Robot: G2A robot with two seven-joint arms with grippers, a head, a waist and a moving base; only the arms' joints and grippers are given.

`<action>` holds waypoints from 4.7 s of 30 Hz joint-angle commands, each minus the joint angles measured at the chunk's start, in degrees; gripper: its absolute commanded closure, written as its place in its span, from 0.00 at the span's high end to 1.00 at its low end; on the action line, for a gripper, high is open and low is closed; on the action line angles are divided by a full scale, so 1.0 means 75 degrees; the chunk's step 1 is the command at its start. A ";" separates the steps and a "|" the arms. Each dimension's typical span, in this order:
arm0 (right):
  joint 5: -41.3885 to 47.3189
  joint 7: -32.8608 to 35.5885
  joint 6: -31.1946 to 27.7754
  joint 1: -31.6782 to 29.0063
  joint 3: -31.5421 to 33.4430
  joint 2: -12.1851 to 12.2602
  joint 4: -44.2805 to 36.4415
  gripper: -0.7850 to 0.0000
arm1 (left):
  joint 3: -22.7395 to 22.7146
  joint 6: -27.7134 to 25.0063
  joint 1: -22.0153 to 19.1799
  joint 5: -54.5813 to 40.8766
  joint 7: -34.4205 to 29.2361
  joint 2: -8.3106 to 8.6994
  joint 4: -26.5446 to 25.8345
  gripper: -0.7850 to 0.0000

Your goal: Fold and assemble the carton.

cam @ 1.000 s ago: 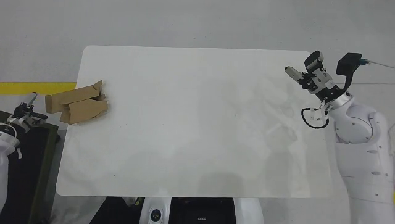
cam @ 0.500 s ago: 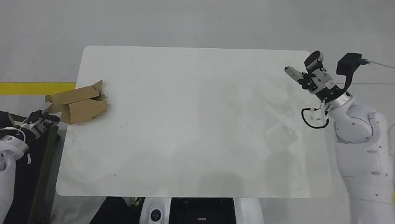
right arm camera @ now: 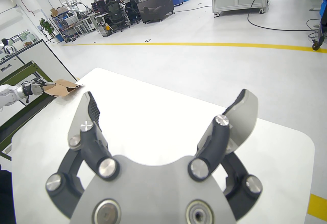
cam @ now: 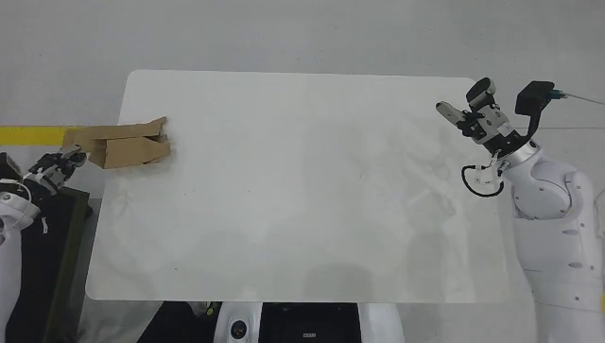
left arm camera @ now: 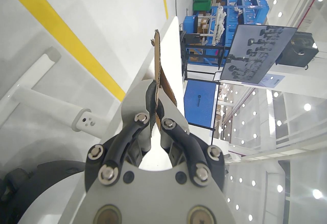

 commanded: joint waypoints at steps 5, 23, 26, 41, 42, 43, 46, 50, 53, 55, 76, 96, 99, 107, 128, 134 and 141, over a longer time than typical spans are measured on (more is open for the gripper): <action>0.0000 0.0000 0.0000 0.0000 0.0000 0.0000 0.0000 1.00 | -0.0058 -0.0225 -0.0417 0.0047 -0.0147 0.0023 -0.0267 0.00; 0.0000 0.0000 0.0000 0.0000 0.0000 0.0000 0.0000 1.00 | 0.1103 -0.0897 -0.1763 -0.0021 -0.1663 -0.0150 -0.0977 0.00; 0.0000 0.0000 0.0000 0.0000 0.0000 0.0000 0.0000 1.00 | 0.1352 -0.1016 -0.1914 -0.0040 -0.2072 -0.0184 -0.1138 0.00; 0.0000 0.0000 0.0000 0.0000 0.0000 0.0000 0.0000 1.00 | 0.3116 -0.1787 -0.3013 -0.0054 -0.3731 -0.0520 -0.1241 0.00; 0.0000 0.0000 0.0000 0.0000 0.0000 0.0000 0.0000 1.00 | 0.3241 -0.1875 -0.3074 -0.0022 -0.3770 -0.0550 -0.1226 0.00; 0.0000 0.0000 0.0000 0.0000 0.0000 0.0000 0.0000 1.00 | 0.3349 -0.1934 -0.3134 -0.0057 -0.3799 -0.0581 -0.1213 0.00; 0.0000 0.0000 0.0000 0.0000 0.0000 0.0000 0.0000 1.00 | 0.3645 -0.2006 -0.3295 -0.0052 -0.3835 -0.0655 -0.1265 0.00; 0.0017 0.0055 0.0104 -0.0062 -0.0030 0.0001 -0.0051 1.00 | 0.3956 -0.1973 -0.3376 -0.0178 -0.3868 -0.0720 -0.1420 0.00; 0.0354 0.0291 0.0151 -0.0087 -0.0110 0.0010 -0.0103 1.00 | 0.4089 -0.1983 -0.3394 -0.0237 -0.3858 -0.0745 -0.1481 0.00; 0.0679 0.0613 0.0201 -0.0044 -0.0262 0.0011 -0.0067 1.00 | 0.4203 -0.1944 -0.3391 -0.0286 -0.3897 -0.0759 -0.1623 0.00; 0.4637 0.3493 -0.0572 0.0901 -0.2765 -0.0133 0.0484 1.00 | 0.5343 -0.1705 -0.3387 -0.0385 -0.4138 -0.0637 -0.3007 0.00; 0.5812 0.4358 -0.1109 0.1552 -0.3825 -0.0221 0.0919 1.00 | 0.6302 -0.1677 -0.3813 -0.0987 -0.4166 -0.0546 -0.3173 0.00; 0.5812 0.4358 -0.1109 0.1552 -0.3825 -0.0221 0.0919 1.00 | 0.6374 -0.1709 -0.3845 -0.1009 -0.4135 -0.0526 -0.3156 0.00; 0.5747 0.4282 -0.0999 0.1504 -0.3822 -0.0219 0.0859 1.00 | 0.6632 -0.1850 -0.3984 -0.0986 -0.3994 -0.0503 -0.3066 0.00; 0.7336 0.5478 -0.0908 0.2107 -0.5474 -0.0480 0.1528 1.00 | 0.8233 -0.2298 -0.5275 -0.1162 -0.3545 -0.0986 -0.2446 0.00; 0.7478 0.5602 -0.0784 0.2267 -0.5919 -0.0513 0.1644 0.82 | 0.8501 -0.2397 -0.5456 -0.1253 -0.3447 -0.1054 -0.2324 0.00; 0.7636 0.5659 -0.0727 0.2496 -0.6354 -0.0528 0.1753 0.00 | 0.8682 -0.2468 -0.5579 -0.1294 -0.3376 -0.1065 -0.2235 0.00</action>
